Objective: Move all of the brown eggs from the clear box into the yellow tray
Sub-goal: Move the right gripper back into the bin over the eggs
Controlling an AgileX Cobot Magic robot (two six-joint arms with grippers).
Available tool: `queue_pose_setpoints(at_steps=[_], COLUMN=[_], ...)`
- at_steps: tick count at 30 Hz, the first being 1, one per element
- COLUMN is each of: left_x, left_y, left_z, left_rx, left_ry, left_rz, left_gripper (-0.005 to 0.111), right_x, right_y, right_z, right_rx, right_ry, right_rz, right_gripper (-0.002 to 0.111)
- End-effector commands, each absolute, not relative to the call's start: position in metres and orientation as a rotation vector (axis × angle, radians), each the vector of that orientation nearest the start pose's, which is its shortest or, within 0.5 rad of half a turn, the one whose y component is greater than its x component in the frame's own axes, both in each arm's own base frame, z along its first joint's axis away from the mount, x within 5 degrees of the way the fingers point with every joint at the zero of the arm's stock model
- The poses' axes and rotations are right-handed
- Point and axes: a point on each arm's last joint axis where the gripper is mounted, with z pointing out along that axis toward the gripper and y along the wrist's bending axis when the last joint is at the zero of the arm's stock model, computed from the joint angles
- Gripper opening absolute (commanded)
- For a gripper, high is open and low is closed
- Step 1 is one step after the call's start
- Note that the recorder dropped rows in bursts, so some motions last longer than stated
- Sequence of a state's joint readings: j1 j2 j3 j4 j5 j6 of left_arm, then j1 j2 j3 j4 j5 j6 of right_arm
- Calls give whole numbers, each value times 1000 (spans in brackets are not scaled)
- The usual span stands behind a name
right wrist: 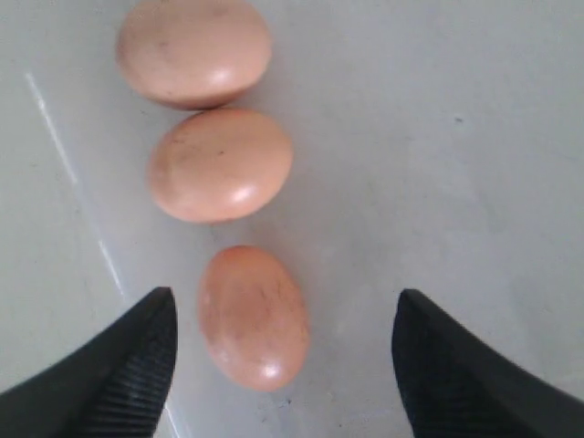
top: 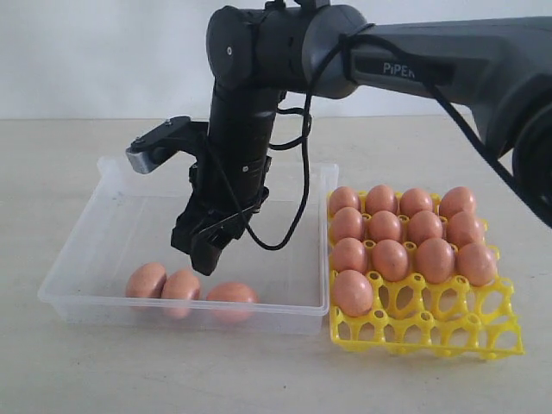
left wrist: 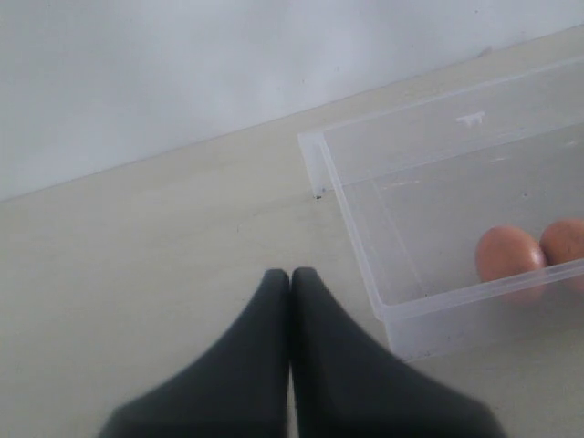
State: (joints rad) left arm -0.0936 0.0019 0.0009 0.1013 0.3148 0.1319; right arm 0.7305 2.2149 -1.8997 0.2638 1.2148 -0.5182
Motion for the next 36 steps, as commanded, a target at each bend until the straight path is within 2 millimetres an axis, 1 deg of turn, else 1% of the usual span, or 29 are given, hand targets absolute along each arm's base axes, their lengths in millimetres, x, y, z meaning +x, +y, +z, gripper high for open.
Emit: queue_pose_setpoints(at_steps=[1, 3, 4, 6, 8, 14, 20, 25, 27, 31, 33, 36], left_x=[54, 54, 54, 54, 54, 54, 54, 54, 54, 54, 54, 54], left_y=[-2, -2, -2, -2, -2, -2, -2, -2, -2, -2, -2, -2], left_z=[186, 186, 186, 186, 186, 186, 186, 186, 186, 186, 186, 186], left_rx=[260, 260, 260, 260, 260, 260, 260, 260, 260, 260, 260, 260], left_ry=[1772, 1772, 1772, 1772, 1772, 1772, 1772, 1772, 1772, 1772, 1772, 1772], left_rz=[118, 118, 118, 118, 118, 118, 118, 118, 118, 118, 118, 118], left_gripper=[-4, -4, -4, -4, -4, -4, -4, -4, -4, -4, -4, -4], right_x=[325, 324, 322, 319, 320, 327, 326, 325, 324, 323, 322, 321], right_y=[320, 316, 313, 310, 311, 317, 316, 318, 319, 318, 317, 317], right_z=[196, 189, 182, 175, 172, 173, 173, 174, 174, 174, 173, 170], right_rx=[-1776, -1803, -1853, -1881, -1864, -1789, -1811, -1794, -1757, -1577, -1531, -1506], right_ry=[2475, 2489, 2484, 2496, 2480, 2409, 2400, 2409, 2441, 2597, 2653, 2696], right_rz=[385, 352, 326, 325, 322, 320, 323, 370, 380, 394, 397, 399], right_gripper=[64, 64, 64, 64, 64, 64, 64, 64, 64, 64, 64, 64])
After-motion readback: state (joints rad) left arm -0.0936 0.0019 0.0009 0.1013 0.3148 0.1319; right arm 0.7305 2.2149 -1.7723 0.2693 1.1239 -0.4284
